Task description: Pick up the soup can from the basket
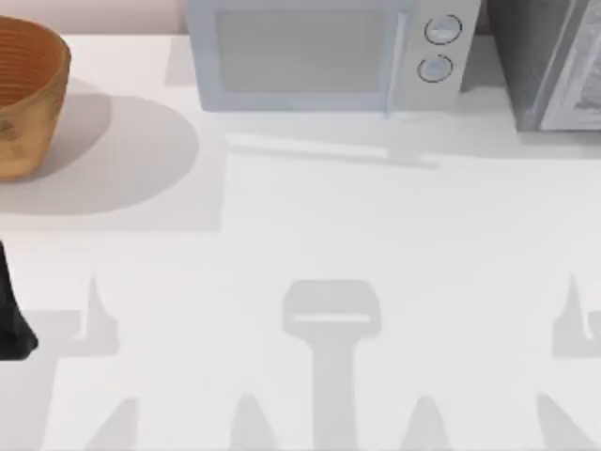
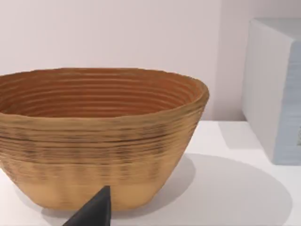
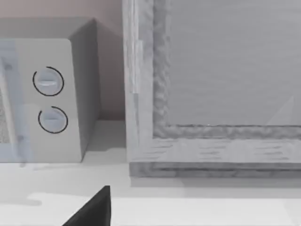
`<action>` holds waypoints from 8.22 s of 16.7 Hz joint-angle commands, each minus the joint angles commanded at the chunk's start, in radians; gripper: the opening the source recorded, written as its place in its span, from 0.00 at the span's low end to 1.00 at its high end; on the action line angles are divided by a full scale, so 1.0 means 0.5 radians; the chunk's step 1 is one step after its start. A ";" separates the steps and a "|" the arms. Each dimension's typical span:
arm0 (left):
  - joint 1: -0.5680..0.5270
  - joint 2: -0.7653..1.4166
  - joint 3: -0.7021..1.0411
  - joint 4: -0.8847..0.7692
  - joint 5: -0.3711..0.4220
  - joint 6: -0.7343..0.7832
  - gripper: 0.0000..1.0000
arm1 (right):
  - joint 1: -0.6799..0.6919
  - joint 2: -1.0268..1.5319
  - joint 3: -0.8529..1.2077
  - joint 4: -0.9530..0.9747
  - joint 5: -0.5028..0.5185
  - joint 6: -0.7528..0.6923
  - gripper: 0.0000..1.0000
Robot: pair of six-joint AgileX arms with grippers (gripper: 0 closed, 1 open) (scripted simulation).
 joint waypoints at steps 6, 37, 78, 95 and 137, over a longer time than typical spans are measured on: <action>0.011 0.194 0.174 -0.102 0.014 -0.010 1.00 | 0.000 0.000 0.000 0.000 0.000 0.000 1.00; 0.418 5.012 4.782 -2.533 0.208 0.458 1.00 | 0.000 0.000 0.000 0.000 0.000 0.000 1.00; 0.408 5.052 4.550 -2.172 0.185 0.434 0.00 | 0.000 0.000 0.000 0.000 0.000 0.000 1.00; 0.215 2.019 1.781 -0.755 -0.082 0.104 0.00 | 0.000 0.000 0.000 0.000 0.000 0.000 1.00; -0.267 3.806 1.332 2.021 2.117 -0.064 0.00 | 0.000 0.000 0.000 0.000 0.000 0.000 1.00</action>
